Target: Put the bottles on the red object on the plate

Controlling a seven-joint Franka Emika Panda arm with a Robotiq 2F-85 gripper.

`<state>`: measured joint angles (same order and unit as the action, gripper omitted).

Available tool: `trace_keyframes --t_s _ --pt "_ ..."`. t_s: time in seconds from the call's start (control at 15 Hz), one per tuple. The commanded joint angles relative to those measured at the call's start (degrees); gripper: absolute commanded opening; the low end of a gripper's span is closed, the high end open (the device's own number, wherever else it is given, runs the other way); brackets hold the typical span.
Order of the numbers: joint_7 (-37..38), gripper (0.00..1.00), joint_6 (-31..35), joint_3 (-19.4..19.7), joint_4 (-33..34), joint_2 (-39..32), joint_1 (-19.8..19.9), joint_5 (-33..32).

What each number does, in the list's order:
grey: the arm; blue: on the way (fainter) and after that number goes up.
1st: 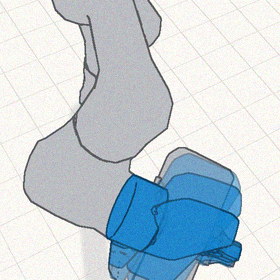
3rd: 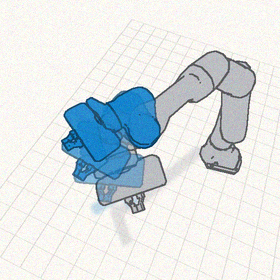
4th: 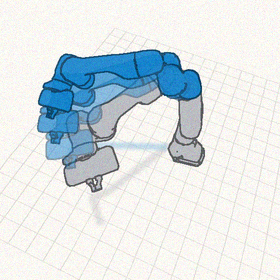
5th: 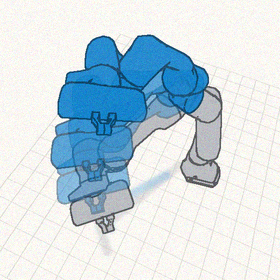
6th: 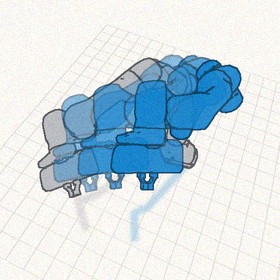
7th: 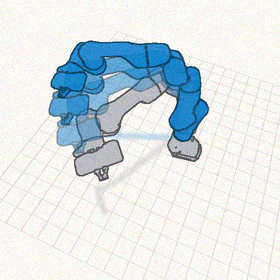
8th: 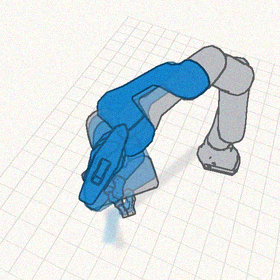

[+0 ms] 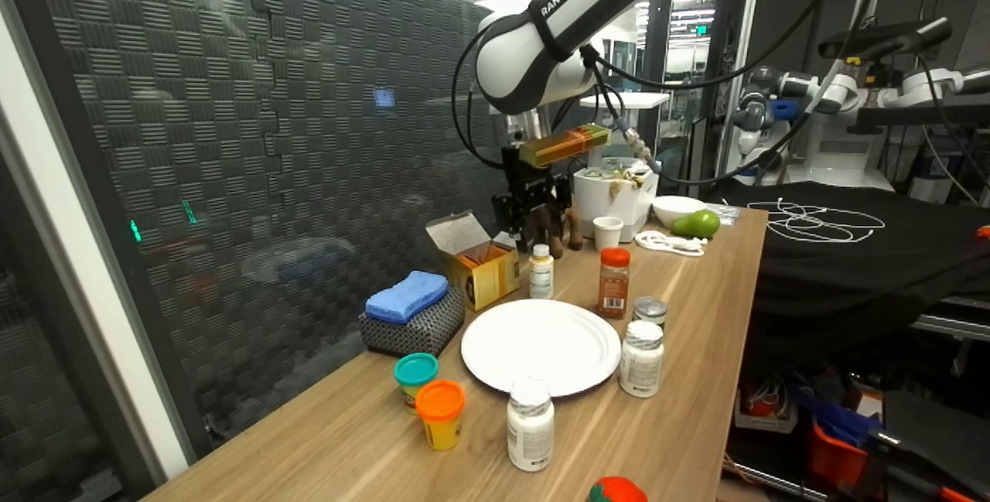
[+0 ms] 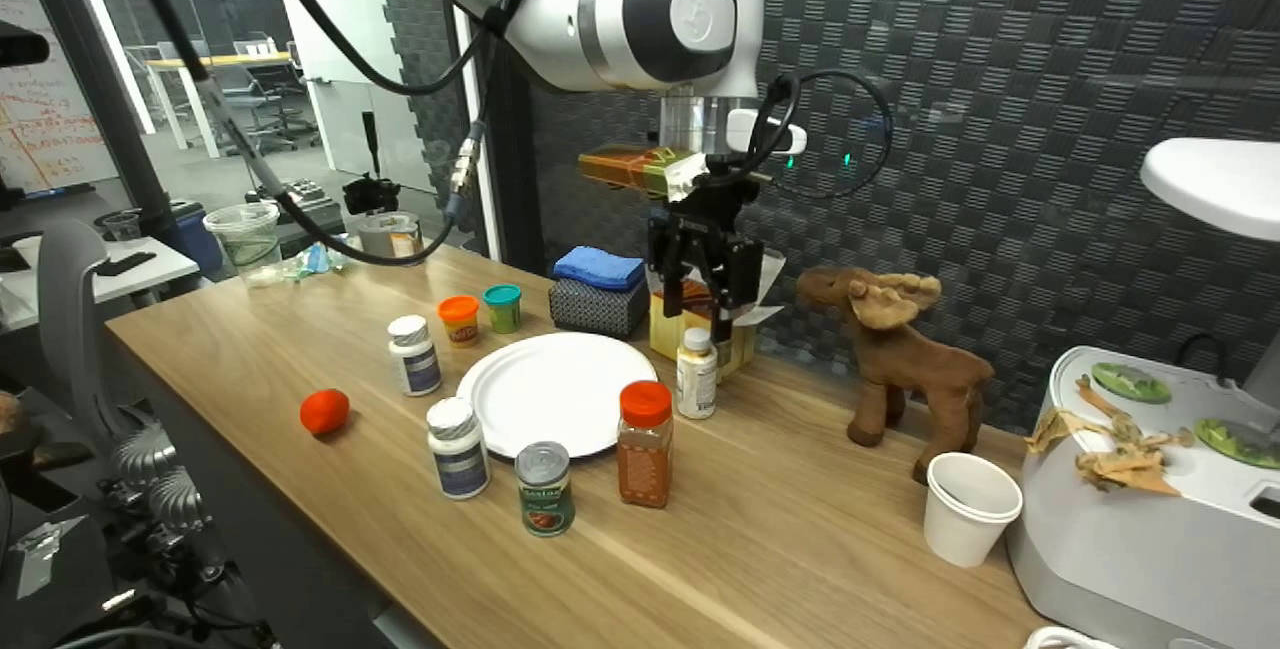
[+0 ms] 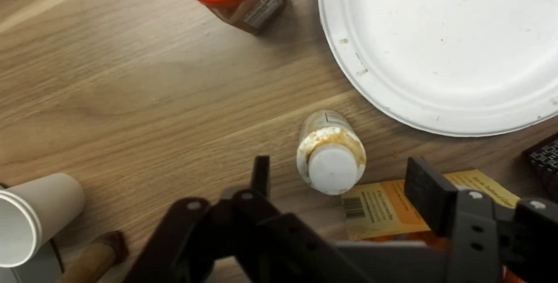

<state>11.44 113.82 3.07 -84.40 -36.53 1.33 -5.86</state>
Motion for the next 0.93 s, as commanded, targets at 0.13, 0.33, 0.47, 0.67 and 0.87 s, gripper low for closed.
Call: trace_keyframes --t_s 0.13,0.33,0.47,0.67,0.87 --pt "-1.4 1.00 -1.5 0.2 1.7 -1.5 0.2 1.2" --pt "-1.5 0.66 -1.5 0.2 1.8 -1.8 0.2 1.1" --pt "-1.3 0.51 -1.4 0.3 1.9 -2.0 0.1 1.0" --pt "-1.3 0.27 -1.4 0.4 2.3 -2.1 0.1 0.8" --pt "-1.3 0.07 -1.4 0.5 2.6 -1.8 0.2 0.7"
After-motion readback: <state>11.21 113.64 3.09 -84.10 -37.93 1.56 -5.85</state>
